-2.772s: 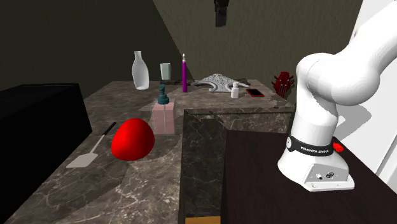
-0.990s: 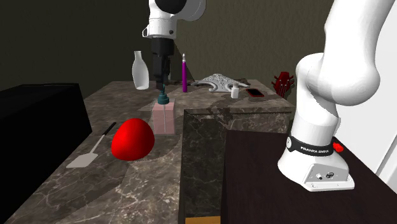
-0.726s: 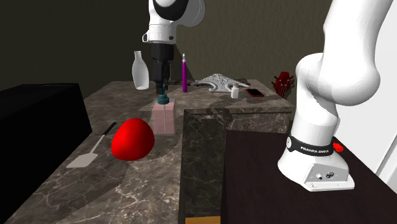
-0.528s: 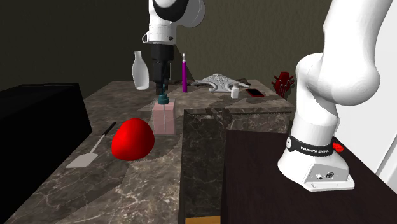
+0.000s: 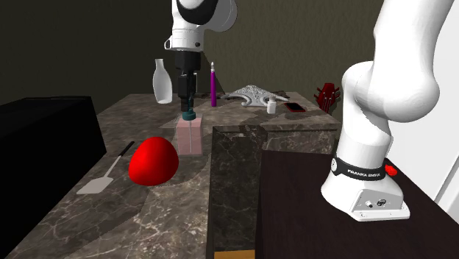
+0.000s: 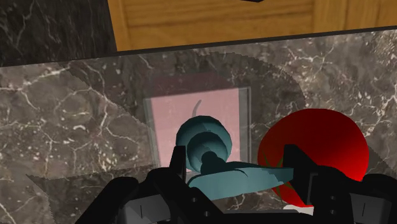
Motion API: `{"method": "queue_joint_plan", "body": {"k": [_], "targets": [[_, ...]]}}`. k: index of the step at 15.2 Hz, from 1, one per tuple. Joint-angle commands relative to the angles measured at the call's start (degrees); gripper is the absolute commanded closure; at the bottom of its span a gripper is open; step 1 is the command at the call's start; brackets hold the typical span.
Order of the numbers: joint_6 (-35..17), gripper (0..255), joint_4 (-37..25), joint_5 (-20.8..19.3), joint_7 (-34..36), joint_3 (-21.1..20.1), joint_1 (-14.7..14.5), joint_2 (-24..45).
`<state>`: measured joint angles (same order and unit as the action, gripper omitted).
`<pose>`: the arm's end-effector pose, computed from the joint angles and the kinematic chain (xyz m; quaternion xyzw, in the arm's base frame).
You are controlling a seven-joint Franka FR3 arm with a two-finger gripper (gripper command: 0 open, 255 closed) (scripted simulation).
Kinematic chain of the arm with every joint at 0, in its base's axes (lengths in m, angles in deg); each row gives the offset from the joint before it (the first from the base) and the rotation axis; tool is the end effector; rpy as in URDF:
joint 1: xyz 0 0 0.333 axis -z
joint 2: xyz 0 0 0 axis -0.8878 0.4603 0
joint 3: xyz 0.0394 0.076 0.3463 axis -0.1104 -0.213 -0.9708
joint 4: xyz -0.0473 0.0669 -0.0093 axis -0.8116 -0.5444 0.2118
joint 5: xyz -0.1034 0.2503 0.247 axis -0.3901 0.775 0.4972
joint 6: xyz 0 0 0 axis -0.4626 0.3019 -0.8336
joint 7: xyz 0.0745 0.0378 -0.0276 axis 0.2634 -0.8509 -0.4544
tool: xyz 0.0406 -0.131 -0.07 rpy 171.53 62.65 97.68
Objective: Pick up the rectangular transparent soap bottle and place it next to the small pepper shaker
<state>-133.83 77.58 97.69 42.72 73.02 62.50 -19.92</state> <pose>0.4700 -0.0792 0.4104 -0.9955 -0.0509 -0.0269 0.0748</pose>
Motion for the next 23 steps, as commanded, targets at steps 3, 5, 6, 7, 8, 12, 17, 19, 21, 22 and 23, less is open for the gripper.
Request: {"method": "queue_joint_plan", "body": {"k": [3,5,6,7,8,12,17,19,21,22,23], "targets": [[0.0,255,-0.01,0.0,0.0,0.0,0.0,0.0],[-0.01,255,0.0,0.0,0.0,0.0,0.0,0.0],[0.74,255,-0.42,-0.17,0.2,-0.01,0.02,-0.37],[1.5,255,-0.85,-0.33,0.4,-0.03,0.04,-0.71],[2.26,255,-1.3,-0.49,0.59,-0.04,0.06,-1.05],[5.3,255,-3.19,-1.04,1.31,-0.11,0.12,-2.27],[9.09,255,-5.83,-1.58,2.11,-0.19,0.18,-3.51],[10.6,255,-6.96,-1.76,2.41,-0.22,0.2,-3.92],[12.12,255,-8.15,-1.92,2.69,-0.25,0.22,-4.27],[12.88,255,-8.76,-1.99,2.82,-0.27,0.22,-4.43],[13.63,255,-9.38,-2.05,2.95,-0.28,0.23,-4.58]]}}
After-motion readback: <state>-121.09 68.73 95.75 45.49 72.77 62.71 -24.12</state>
